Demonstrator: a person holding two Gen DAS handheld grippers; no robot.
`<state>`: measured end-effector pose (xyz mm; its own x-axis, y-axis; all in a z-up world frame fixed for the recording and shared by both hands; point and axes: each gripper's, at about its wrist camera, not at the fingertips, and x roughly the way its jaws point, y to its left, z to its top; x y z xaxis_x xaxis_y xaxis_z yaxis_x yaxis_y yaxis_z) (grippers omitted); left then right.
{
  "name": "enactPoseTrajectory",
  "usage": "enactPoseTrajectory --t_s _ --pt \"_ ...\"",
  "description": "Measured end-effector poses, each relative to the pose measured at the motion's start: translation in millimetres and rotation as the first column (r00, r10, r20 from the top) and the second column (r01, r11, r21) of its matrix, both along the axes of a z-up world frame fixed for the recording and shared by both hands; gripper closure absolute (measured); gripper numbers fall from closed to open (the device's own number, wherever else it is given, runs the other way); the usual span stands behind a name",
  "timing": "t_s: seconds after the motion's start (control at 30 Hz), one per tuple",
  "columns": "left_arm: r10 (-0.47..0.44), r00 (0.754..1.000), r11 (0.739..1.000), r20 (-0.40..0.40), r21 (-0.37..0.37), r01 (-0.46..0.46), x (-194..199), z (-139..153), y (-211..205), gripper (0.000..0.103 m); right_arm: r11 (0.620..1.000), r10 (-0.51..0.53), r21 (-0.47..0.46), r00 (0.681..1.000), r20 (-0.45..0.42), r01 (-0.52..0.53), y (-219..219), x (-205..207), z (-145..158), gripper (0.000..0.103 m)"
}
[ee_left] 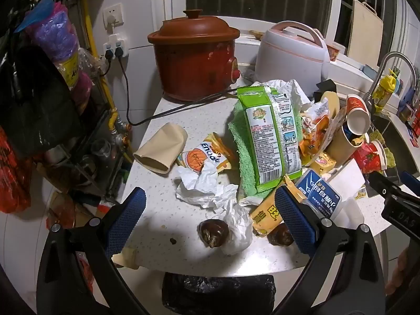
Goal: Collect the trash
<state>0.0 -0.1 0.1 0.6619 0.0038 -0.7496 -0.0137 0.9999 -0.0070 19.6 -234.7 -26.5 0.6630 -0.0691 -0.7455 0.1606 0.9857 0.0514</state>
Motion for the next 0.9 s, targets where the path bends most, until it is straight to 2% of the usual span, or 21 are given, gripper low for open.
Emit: enactPoseTrajectory --t_s 0.9 --pt "0.001 1.000 1.000 -0.003 -0.001 -0.001 -2.0 -2.5 9.0 0.007 1.000 -0.004 0.008 1.000 -0.009 0.004 0.3 -2.8 -3.0 0.005"
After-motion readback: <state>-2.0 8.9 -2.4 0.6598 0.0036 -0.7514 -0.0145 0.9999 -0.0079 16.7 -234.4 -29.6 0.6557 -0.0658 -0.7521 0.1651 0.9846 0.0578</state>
